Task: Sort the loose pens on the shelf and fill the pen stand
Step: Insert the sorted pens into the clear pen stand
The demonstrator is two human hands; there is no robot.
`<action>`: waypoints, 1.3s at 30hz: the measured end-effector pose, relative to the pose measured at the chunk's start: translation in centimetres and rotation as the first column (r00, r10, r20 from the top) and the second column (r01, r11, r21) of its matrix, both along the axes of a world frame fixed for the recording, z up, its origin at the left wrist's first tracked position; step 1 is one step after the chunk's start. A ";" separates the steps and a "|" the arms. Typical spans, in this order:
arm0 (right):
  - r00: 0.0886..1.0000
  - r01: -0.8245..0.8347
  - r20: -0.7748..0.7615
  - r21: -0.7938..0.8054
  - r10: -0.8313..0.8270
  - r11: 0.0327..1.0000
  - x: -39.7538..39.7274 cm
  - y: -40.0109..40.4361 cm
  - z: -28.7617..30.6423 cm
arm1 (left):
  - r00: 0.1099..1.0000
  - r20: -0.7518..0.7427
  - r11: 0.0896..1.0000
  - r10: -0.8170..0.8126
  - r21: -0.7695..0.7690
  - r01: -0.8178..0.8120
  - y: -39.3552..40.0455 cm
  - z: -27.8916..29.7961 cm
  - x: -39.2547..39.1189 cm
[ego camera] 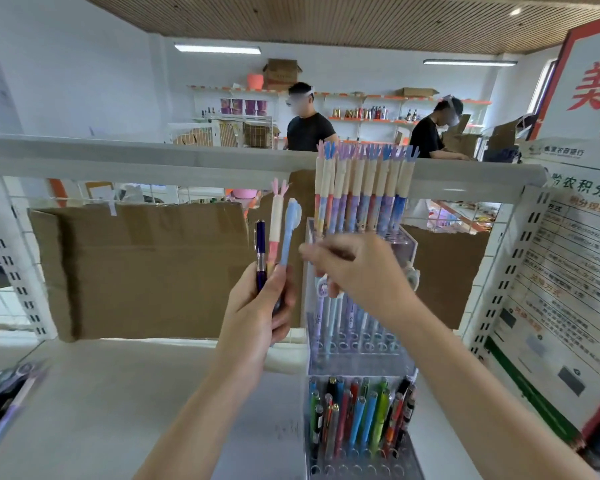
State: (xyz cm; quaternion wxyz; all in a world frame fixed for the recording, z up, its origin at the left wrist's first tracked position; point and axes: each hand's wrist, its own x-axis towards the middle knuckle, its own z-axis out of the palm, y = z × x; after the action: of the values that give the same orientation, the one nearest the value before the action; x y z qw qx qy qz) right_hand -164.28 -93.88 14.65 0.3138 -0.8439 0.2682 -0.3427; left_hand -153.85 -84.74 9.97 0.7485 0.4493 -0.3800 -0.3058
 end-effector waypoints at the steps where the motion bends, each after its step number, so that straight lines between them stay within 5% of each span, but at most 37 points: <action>1: 0.999 -0.031 -0.024 0.007 0.032 0.999 0.0 0.6 -0.4 | 1.000 0.009 1.000 -0.006 -0.001 0.006 -0.1 0.0 -0.1; 10: 0.986 -0.097 0.150 0.155 0.074 0.983 -0.6 0.4 -1.7 | 0.990 0.100 0.995 -0.104 0.015 0.103 -0.4 -0.4 -0.6; 14: 0.974 -0.025 0.228 0.151 -0.011 0.988 -2.0 1.3 -3.0 | 0.991 0.132 0.999 -0.006 0.048 0.000 0.1 -2.8 -0.9; 23: 0.922 0.331 0.272 -0.193 -0.274 0.924 -4.7 1.0 -8.7 | 0.983 -0.001 0.974 0.182 0.135 -0.180 1.7 -6.5 -0.4; 32: 0.834 0.447 0.465 -0.258 -0.296 0.856 -4.2 -0.6 -8.7 | 0.993 -0.010 0.984 0.118 0.132 -0.115 1.7 -6.5 -0.6; 39: 0.876 0.448 0.330 -0.291 -0.351 0.845 -2.6 -1.7 -10.6 | 0.995 -0.033 0.988 0.093 0.129 -0.088 1.5 -6.5 -1.0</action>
State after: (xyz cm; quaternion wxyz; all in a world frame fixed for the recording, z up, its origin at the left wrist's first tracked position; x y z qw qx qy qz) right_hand -166.84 -95.58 4.07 0.1084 -0.7581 0.3282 -0.5530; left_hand -154.89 -83.28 3.48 0.7388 0.5068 -0.3242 -0.3036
